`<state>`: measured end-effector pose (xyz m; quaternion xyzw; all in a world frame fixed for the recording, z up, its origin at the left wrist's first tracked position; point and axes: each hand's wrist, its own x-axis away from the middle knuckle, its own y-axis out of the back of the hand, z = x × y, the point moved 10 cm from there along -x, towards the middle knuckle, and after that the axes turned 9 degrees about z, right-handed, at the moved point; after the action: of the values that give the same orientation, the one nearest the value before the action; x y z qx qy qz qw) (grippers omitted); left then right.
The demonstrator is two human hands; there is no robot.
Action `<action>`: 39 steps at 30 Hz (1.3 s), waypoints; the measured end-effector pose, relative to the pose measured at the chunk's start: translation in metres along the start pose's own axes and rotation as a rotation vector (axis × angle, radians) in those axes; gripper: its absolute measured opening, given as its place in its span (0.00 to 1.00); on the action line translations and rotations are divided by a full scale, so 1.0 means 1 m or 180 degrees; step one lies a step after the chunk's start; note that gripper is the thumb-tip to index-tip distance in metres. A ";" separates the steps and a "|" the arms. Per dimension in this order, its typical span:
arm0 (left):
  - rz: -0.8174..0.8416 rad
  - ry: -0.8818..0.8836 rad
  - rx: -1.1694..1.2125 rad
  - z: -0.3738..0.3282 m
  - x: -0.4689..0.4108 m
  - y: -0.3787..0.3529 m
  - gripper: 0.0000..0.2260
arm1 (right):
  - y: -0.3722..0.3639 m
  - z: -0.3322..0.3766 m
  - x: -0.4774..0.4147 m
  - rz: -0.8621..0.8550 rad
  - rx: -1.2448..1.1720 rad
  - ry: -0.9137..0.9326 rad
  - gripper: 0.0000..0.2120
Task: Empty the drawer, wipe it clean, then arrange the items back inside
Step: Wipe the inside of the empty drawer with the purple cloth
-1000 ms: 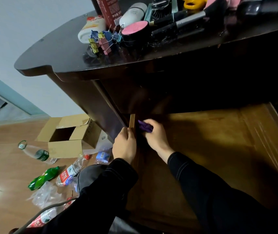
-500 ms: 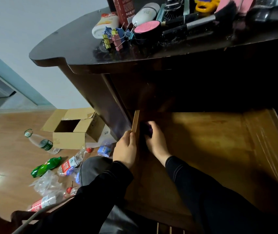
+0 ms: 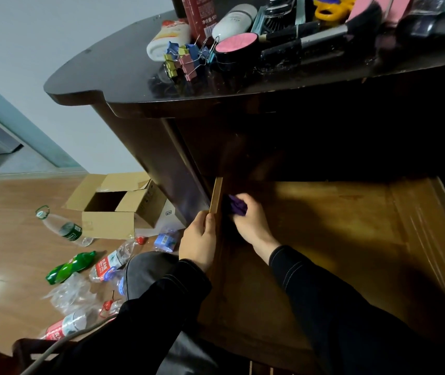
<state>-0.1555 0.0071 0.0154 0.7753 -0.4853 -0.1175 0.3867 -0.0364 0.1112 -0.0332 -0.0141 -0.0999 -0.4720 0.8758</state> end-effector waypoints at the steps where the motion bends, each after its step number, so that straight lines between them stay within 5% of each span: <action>1: -0.0032 -0.0001 -0.0020 0.000 0.000 0.001 0.09 | 0.001 0.009 0.002 -0.0108 -0.0049 0.0193 0.20; 4: -0.0028 -0.0008 0.0025 -0.001 -0.001 0.000 0.10 | -0.010 0.004 0.012 -0.0099 0.0055 0.0350 0.23; 8: 0.0045 0.0026 0.0120 0.002 0.000 -0.001 0.10 | -0.008 -0.023 0.005 0.0207 0.0229 -0.0354 0.23; 13: -0.0036 0.0017 0.0084 -0.002 0.001 0.001 0.09 | -0.007 0.022 0.017 -0.0242 0.0070 0.0547 0.21; 18: -0.0014 -0.0037 0.0093 -0.004 0.003 0.002 0.12 | -0.014 -0.013 0.021 0.0107 0.0337 -0.0155 0.24; 24: -0.0092 -0.0104 0.0080 -0.007 0.003 0.004 0.09 | -0.014 0.018 0.029 -0.0324 0.0186 0.0523 0.22; 29: 0.0009 -0.0089 0.0117 -0.007 0.003 0.001 0.11 | -0.014 -0.012 0.021 0.0198 0.0286 -0.0244 0.23; 34: -0.0091 -0.0091 0.0167 -0.004 0.002 0.003 0.11 | -0.014 0.016 0.026 -0.0067 0.0113 0.0413 0.21; 39: 0.0004 -0.0036 0.0271 0.001 0.001 0.001 0.14 | -0.015 -0.010 0.024 0.0445 0.0265 -0.0287 0.19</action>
<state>-0.1564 0.0058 0.0150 0.7901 -0.4925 -0.1009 0.3507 -0.0343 0.0825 -0.0394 -0.0058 -0.1575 -0.4040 0.9011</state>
